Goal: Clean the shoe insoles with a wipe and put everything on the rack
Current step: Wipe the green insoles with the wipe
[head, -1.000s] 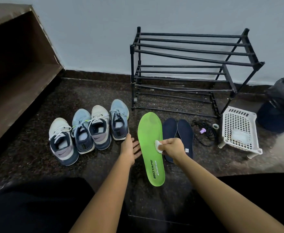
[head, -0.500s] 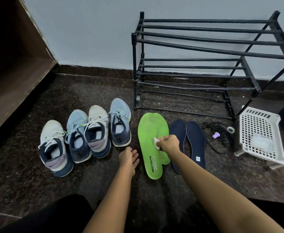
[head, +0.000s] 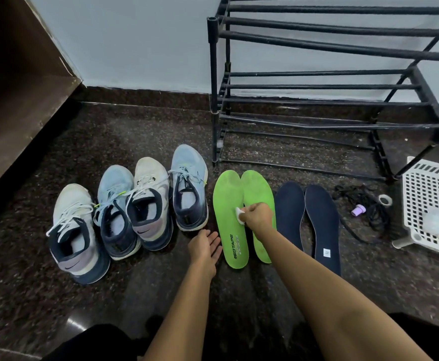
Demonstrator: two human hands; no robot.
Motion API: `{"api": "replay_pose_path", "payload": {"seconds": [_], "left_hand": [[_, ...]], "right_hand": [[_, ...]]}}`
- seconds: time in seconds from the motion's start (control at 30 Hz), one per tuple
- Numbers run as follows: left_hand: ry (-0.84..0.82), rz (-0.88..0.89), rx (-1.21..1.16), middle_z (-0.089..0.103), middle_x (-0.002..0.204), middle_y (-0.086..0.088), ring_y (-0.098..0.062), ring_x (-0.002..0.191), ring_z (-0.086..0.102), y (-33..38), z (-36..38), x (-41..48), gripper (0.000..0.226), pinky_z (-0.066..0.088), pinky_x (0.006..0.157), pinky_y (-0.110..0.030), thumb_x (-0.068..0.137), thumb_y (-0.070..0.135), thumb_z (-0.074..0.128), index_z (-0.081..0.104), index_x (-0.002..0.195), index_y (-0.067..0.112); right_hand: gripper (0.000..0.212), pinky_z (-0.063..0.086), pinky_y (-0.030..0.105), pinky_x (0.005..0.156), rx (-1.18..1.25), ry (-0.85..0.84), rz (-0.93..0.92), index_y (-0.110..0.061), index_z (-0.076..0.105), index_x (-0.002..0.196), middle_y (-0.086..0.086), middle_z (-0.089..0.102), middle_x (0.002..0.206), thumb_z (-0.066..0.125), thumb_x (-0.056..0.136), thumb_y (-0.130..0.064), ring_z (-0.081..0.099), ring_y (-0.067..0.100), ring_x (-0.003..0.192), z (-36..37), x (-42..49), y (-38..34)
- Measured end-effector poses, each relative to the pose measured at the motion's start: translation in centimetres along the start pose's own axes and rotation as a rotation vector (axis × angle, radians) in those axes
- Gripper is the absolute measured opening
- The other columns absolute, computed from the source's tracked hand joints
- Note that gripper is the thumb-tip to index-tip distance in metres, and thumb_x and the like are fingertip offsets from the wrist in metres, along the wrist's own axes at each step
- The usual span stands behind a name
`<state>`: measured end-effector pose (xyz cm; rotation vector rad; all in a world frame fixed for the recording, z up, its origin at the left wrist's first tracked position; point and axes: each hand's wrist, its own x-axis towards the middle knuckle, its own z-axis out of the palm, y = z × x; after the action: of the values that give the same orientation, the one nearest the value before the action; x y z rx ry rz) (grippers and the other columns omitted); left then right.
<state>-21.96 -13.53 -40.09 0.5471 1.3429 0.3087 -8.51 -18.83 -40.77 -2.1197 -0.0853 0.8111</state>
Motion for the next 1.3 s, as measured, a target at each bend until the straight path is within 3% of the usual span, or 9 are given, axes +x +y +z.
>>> {"api": "replay_pose_path", "payload": {"seconds": [0.13, 0.27, 0.47, 0.67, 0.83, 1.0, 1.17, 1.23, 1.3], "left_hand": [[0.013, -0.018, 0.021, 0.063, 0.127, -0.013, -0.022, 0.102, 0.059, -0.1, -0.1, 0.5, 0.032, 0.048, 0.089, -0.034, 0.103, 0.016, 0.043, 0.052, 0.131, 0.004], [0.015, -0.014, 0.043, 0.063, 0.127, -0.014, -0.022, 0.102, 0.059, -0.2, 0.0, 0.3, 0.034, 0.048, 0.088, -0.034, 0.103, 0.016, 0.042, 0.050, 0.133, 0.003], [-0.001, 0.005, 0.087, 0.064, 0.117, -0.011, -0.021, 0.100, 0.060, -0.1, 0.7, -0.4, 0.031, 0.048, 0.086, -0.033, 0.103, 0.016, 0.043, 0.052, 0.129, 0.002], [-0.015, 0.060, 0.121, 0.066, 0.103, -0.008, -0.021, 0.094, 0.062, 0.6, 1.3, -2.3, 0.029, 0.051, 0.078, -0.032, 0.101, 0.016, 0.046, 0.055, 0.126, 0.004], [-0.082, 0.105, 0.210, 0.065, 0.103, -0.008, -0.019, 0.089, 0.062, 1.0, 2.6, -5.7, 0.028, 0.050, 0.071, -0.027, 0.101, 0.018, 0.045, 0.054, 0.125, 0.007], [-0.151, 0.155, 0.277, 0.065, 0.109, -0.010, -0.021, 0.095, 0.063, 0.3, 5.1, -10.1, 0.026, 0.051, 0.074, -0.031, 0.102, 0.019, 0.044, 0.054, 0.122, 0.007], [-0.246, 0.193, 0.350, 0.065, 0.112, -0.009, -0.019, 0.097, 0.061, -1.3, 8.7, -15.2, 0.029, 0.050, 0.081, -0.031, 0.102, 0.020, 0.043, 0.056, 0.124, 0.006], [-0.297, 0.210, 0.373, 0.065, 0.110, -0.008, -0.020, 0.098, 0.061, -1.7, 10.7, -17.6, 0.024, 0.050, 0.087, -0.033, 0.102, 0.019, 0.044, 0.056, 0.119, 0.008], [-0.351, 0.229, 0.406, 0.065, 0.112, -0.009, -0.020, 0.097, 0.061, -2.2, 12.7, -19.6, 0.022, 0.049, 0.088, -0.033, 0.102, 0.020, 0.044, 0.057, 0.115, 0.009]], "right_hand": [[0.024, 0.051, 0.027, 0.074, -0.073, -0.024, -0.037, -0.010, 0.061, 0.061, 0.009, 0.065, 0.077, 0.072, 0.082, -0.015, 0.061, 0.019, 0.076, 0.6, 1.0, -0.2], [0.019, 0.052, 0.027, 0.077, -0.107, -0.034, -0.052, 0.002, 0.071, 0.083, 0.013, 0.069, 0.085, 0.071, 0.083, -0.016, 0.064, 0.021, 0.080, 1.0, 1.3, 0.2], [0.019, 0.050, 0.025, 0.083, -0.135, -0.058, -0.082, 0.000, 0.073, 0.084, 0.011, 0.070, 0.080, 0.074, 0.081, -0.019, 0.060, 0.014, 0.076, 0.9, 0.8, 1.1], [0.015, 0.043, 0.013, 0.058, -0.088, -0.065, -0.136, -0.004, 0.071, 0.080, 0.005, 0.065, 0.071, 0.073, 0.081, -0.018, 0.057, 0.008, 0.063, -1.5, -1.6, 0.9], [0.006, 0.053, 0.028, 0.074, -0.053, 0.008, -0.108, -0.007, 0.069, 0.076, 0.010, 0.069, 0.078, 0.074, 0.078, -0.010, 0.063, 0.018, 0.075, -5.8, -3.8, 1.3], [0.008, 0.052, 0.026, 0.077, 0.030, 0.099, -0.093, -0.005, 0.072, 0.082, 0.005, 0.067, 0.077, 0.073, 0.079, -0.013, 0.061, 0.012, 0.075, -11.8, -6.2, 0.5], [0.004, 0.046, 0.019, 0.063, 0.074, 0.178, -0.119, -0.011, 0.073, 0.079, 0.003, 0.069, 0.074, 0.073, 0.077, -0.015, 0.062, 0.012, 0.072, -19.3, -9.0, -0.8], [0.006, 0.052, 0.026, 0.068, 0.094, 0.236, -0.125, -0.014, 0.072, 0.072, 0.000, 0.068, 0.069, 0.073, 0.075, -0.018, 0.063, 0.013, 0.070, -22.7, -10.0, -1.2], [0.011, 0.056, 0.031, 0.062, 0.109, 0.280, -0.132, -0.012, 0.072, 0.072, 0.000, 0.067, 0.065, 0.073, 0.076, -0.021, 0.060, 0.011, 0.059, -26.1, -11.1, -1.6]]}}
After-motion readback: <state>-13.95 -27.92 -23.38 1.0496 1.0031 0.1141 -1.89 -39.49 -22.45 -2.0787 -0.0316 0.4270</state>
